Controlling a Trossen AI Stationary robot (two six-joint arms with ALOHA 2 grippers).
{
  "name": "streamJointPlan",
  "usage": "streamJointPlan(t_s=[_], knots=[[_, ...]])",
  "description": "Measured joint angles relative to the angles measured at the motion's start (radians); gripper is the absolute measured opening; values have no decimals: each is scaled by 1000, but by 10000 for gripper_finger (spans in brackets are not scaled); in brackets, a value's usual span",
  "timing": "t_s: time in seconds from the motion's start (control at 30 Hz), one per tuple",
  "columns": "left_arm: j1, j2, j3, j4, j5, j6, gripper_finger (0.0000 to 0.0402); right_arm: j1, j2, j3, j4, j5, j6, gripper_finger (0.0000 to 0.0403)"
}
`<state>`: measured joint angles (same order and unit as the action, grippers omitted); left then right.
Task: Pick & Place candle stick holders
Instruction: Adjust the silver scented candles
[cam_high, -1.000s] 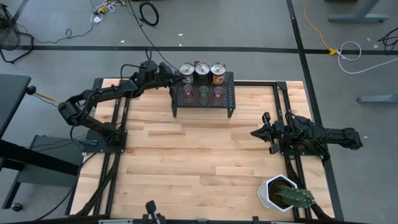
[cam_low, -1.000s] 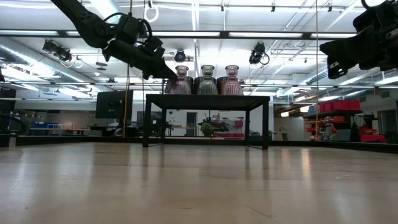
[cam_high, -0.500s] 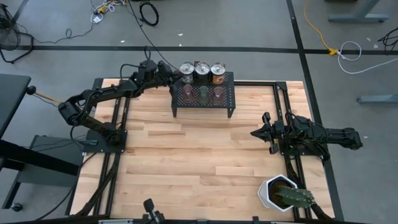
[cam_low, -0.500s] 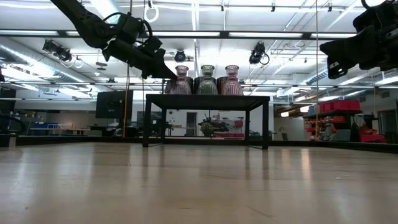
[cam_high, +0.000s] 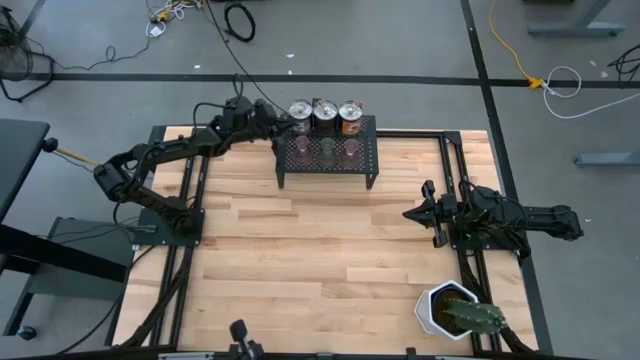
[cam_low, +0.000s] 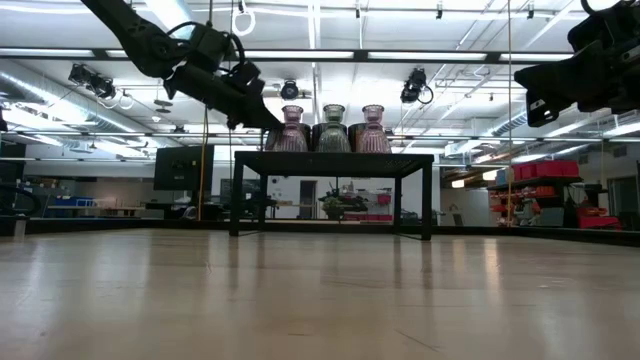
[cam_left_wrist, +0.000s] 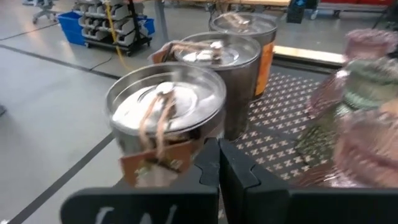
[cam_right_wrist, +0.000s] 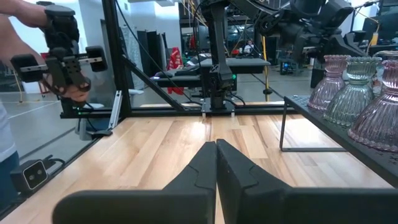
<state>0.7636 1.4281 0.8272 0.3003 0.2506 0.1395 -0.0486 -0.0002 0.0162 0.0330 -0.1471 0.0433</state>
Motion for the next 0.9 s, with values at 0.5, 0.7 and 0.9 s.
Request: streamJointPlan(t_s=[0.5, 0.7, 0.9], knots=[[26, -2, 0, -74, -38, 38, 0, 0, 0, 0, 0, 0, 0, 9], [32, -2, 0, -107, 39, 40, 0, 0, 0, 0, 0, 0, 0, 9], [32, -25, 0, -136, 19, 43, 0, 0, 0, 0, 0, 0, 0, 9]])
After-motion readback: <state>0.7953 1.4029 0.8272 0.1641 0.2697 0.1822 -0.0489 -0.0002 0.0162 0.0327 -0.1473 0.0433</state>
